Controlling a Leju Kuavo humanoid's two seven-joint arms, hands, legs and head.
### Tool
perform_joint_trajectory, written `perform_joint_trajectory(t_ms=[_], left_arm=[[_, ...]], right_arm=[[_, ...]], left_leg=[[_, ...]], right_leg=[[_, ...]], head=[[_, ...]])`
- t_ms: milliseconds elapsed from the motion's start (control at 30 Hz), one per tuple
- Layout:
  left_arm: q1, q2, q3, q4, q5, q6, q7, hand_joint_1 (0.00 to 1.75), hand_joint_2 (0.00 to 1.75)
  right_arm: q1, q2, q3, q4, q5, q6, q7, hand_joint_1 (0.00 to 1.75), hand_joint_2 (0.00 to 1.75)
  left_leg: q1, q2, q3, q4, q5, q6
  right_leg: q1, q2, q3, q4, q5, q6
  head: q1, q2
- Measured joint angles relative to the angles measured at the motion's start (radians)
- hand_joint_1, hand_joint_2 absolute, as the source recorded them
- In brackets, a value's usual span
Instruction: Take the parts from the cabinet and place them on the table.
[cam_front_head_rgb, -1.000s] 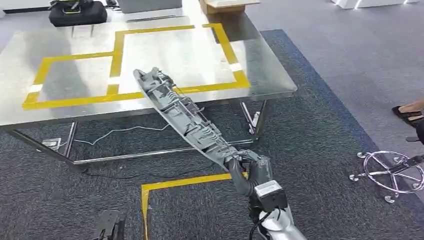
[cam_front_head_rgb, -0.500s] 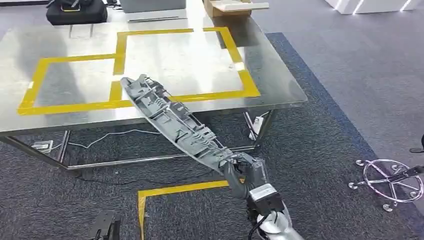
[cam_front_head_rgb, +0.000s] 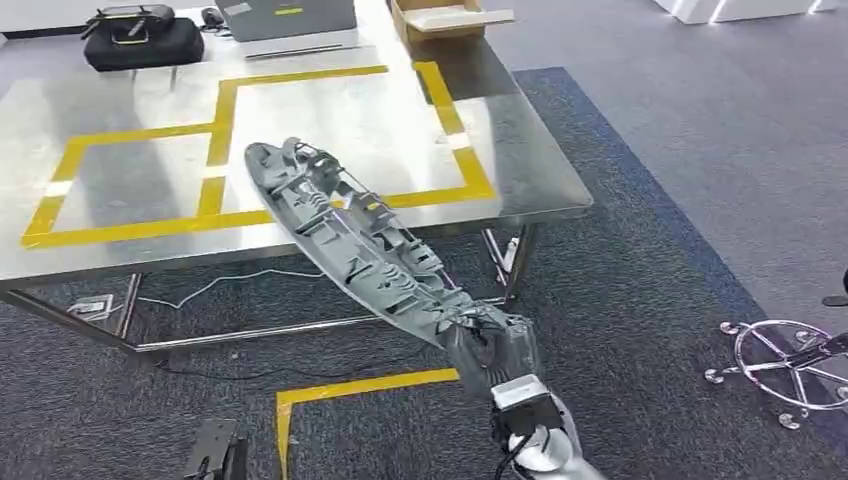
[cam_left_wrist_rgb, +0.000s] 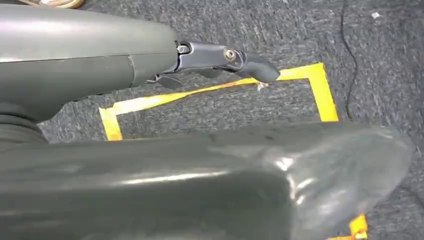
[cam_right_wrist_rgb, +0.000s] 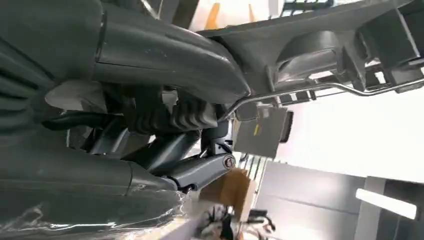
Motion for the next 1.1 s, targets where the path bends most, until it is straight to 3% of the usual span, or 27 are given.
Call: perform_joint_trajectory(t_ms=[33,67,100,167,200,233,333,400,433,500,533,567,633,667,700,733,767,867,933,967,1033,1067,1100], left_arm=[[0.001,-0.001,0.000,0.000,-0.001,0.000,0.001,0.00,0.00],[0.001,-0.001,0.000,0.000,-0.001,0.000,0.002,0.00,0.00],[0.001,-0.002,0.000,0.000,-0.004,-0.001,0.003,0.00,0.00],[-0.002,-0.002,0.000,0.000,-0.010,-0.001,0.008,0.00,0.00],[-0.003,-0.002,0.000,0.000,-0.011,-0.001,0.008,0.00,0.00],[-0.008,-0.002,0.000,0.000,-0.012,-0.001,0.011,0.00,0.00],[-0.009,-0.004,0.002,0.000,-0.003,-0.004,0.011,0.00,0.00],[-0.009,-0.002,0.005,0.000,0.002,-0.014,0.011,0.00,0.00],[-0.010,0.000,0.005,0.000,0.002,-0.018,0.011,0.00,0.00],[-0.008,0.000,0.005,0.000,-0.001,-0.025,0.020,0.00,0.00],[-0.006,0.000,0.005,0.000,-0.004,-0.027,0.027,0.00,0.00],[-0.004,0.000,0.005,0.000,-0.008,-0.029,0.032,0.00,0.00],[-0.003,0.000,0.005,0.000,-0.013,-0.032,0.040,0.00,0.00],[-0.003,0.000,0.005,0.000,-0.018,-0.033,0.044,0.00,0.00],[-0.004,0.000,0.005,0.000,-0.022,-0.033,0.045,0.00,0.00],[-0.005,0.002,0.005,0.000,-0.022,-0.033,0.046,0.00,0.00],[-0.008,0.004,0.005,0.000,-0.025,-0.033,0.050,0.00,0.00],[-0.014,0.006,0.005,0.000,-0.026,-0.033,0.054,0.00,0.00],[-0.020,0.009,0.005,0.000,-0.029,-0.033,0.056,0.00,0.00],[-0.024,0.009,0.005,0.000,-0.031,-0.033,0.056,0.00,0.00],[-0.027,0.009,0.005,0.000,-0.031,-0.035,0.058,0.00,0.00],[-0.026,0.008,0.005,0.000,-0.031,-0.035,0.060,0.00,0.00],[-0.024,0.008,0.005,0.000,-0.031,-0.035,0.061,0.00,0.00]], right_arm=[[0.000,0.000,0.000,-0.003,-0.002,0.014,0.000,1.75,1.75],[0.000,0.000,0.000,-0.006,-0.001,0.022,0.000,1.75,1.75],[-0.001,0.000,0.000,-0.011,0.005,0.029,0.000,1.75,1.75],[-0.009,0.000,0.000,-0.019,0.018,0.034,0.000,1.75,1.75],[-0.017,0.000,0.000,-0.019,0.026,0.034,0.000,1.75,1.75],[-0.028,0.000,-0.001,-0.019,0.038,0.032,0.000,1.75,1.75],[-0.052,0.001,-0.001,-0.007,0.077,0.021,0.000,1.75,1.75],[-0.075,0.007,0.000,0.015,0.107,0.011,0.001,1.75,1.75],[-0.088,0.010,0.003,0.034,0.125,0.001,0.001,1.75,1.75],[-0.106,0.016,0.012,0.064,0.150,-0.015,0.000,1.75,1.75],[-0.111,0.018,0.015,0.082,0.157,-0.019,0.000,1.75,1.75],[-0.115,0.021,0.016,0.095,0.158,-0.021,0.000,1.75,1.75],[-0.122,0.024,0.017,0.125,0.157,-0.023,0.001,1.75,1.75],[-0.129,0.027,0.017,0.140,0.156,-0.021,0.002,1.75,1.75],[-0.138,0.031,0.017,0.151,0.156,-0.019,0.003,1.75,1.75],[-0.146,0.036,0.017,0.162,0.156,-0.015,0.005,1.75,1.75],[-0.156,0.043,0.017,0.174,0.157,-0.010,0.008,1.75,1.75],[-0.165,0.049,0.015,0.200,0.160,0.000,0.019,1.75,1.75],[-0.174,0.054,0.013,0.214,0.163,0.008,0.023,1.75,1.75],[-0.177,0.058,0.013,0.220,0.166,0.013,0.024,1.75,1.75],[-0.179,0.064,0.013,0.232,0.165,0.018,0.025,1.75,1.75],[-0.180,0.066,0.013,0.237,0.161,0.025,0.026,1.75,1.75],[-0.180,0.068,0.012,0.243,0.147,0.046,0.028,1.75,1.75]], left_leg=[[0.000,0.000,-0.032,0.055,-0.009,-0.001],[0.000,0.000,-0.040,0.056,0.010,-0.001],[0.000,0.000,-0.027,0.019,0.047,0.001],[0.000,0.001,0.051,-0.150,0.148,0.007],[0.000,0.004,0.084,-0.223,0.174,0.011],[-0.003,0.003,0.100,-0.256,0.157,0.014],[-0.006,0.001,0.093,-0.253,0.158,0.027],[0.004,0.002,0.101,-0.264,0.163,0.039],[0.004,0.002,0.102,-0.263,0.163,0.044],[0.004,0.002,0.102,-0.263,0.162,0.046],[0.004,0.002,0.102,-0.263,0.161,0.046],[0.004,0.002,0.103,-0.263,0.161,0.047],[0.005,-0.002,0.109,-0.263,0.158,0.045],[0.007,-0.004,0.114,-0.262,0.155,0.040],[0.007,-0.004,0.118,-0.261,0.152,0.035],[0.003,-0.004,0.116,-0.263,0.150,0.030],[0.001,-0.004,0.111,-0.259,0.151,0.024],[0.003,-0.004,0.116,-0.270,0.158,0.010],[0.004,-0.001,0.106,-0.247,0.134,0.001],[0.004,0.000,0.077,-0.185,0.097,-0.003],[0.003,0.000,-0.010,-0.004,0.019,-0.007],[0.003,0.000,-0.039,0.050,0.005,-0.007],[0.003,0.000,-0.048,0.060,0.018,-0.006]], right_leg=[[0.000,0.000,0.000,0.000,-0.001,-0.001],[0.001,0.001,0.002,0.000,-0.001,-0.001],[0.001,0.001,0.004,0.000,-0.002,-0.001],[0.000,0.003,0.012,0.000,-0.006,0.003],[0.000,0.003,0.014,0.000,-0.008,0.007],[0.009,0.004,0.010,0.006,-0.011,0.013],[0.005,0.003,0.012,-0.006,-0.004,0.028],[0.006,0.000,-0.002,0.014,-0.021,0.041],[0.004,-0.001,-0.026,0.070,-0.051,0.046],[-0.001,-0.003,-0.113,0.245,-0.124,0.054],[-0.002,-0.003,-0.142,0.298,-0.140,0.056],[-0.002,-0.003,-0.160,0.324,-0.137,0.057],[-0.004,-0.003,-0.123,0.232,-0.067,0.055],[-0.005,-0.003,-0.071,0.122,-0.011,0.054],[-0.006,-0.004,-0.023,0.026,0.028,0.053],[-0.003,-0.002,-0.010,0.007,0.005,0.054],[-0.002,0.001,-0.005,0.000,0.012,0.042],[0.003,0.001,-0.009,0.001,0.012,0.023],[-0.005,0.000,-0.005,-0.005,0.016,0.010],[-0.005,-0.001,-0.006,-0.005,0.015,0.004],[-0.003,-0.002,-0.006,-0.005,0.014,0.001],[-0.002,-0.002,-0.006,-0.005,0.014,0.001],[-0.002,-0.001,-0.005,-0.005,0.013,0.001]], head=[[-0.001,0.000],[0.000,0.000],[-0.001,0.000],[-0.001,0.000],[0.000,0.000],[-0.001,0.000],[0.003,0.000],[0.004,0.000],[0.013,0.000],[0.013,0.000],[0.012,0.000],[0.013,0.000],[0.013,0.000],[0.013,0.000],[0.013,0.000],[0.013,0.000],[0.014,0.000],[0.010,0.000],[0.006,0.000],[0.003,0.000],[0.002,0.000],[0.002,0.000],[0.002,0.000]])
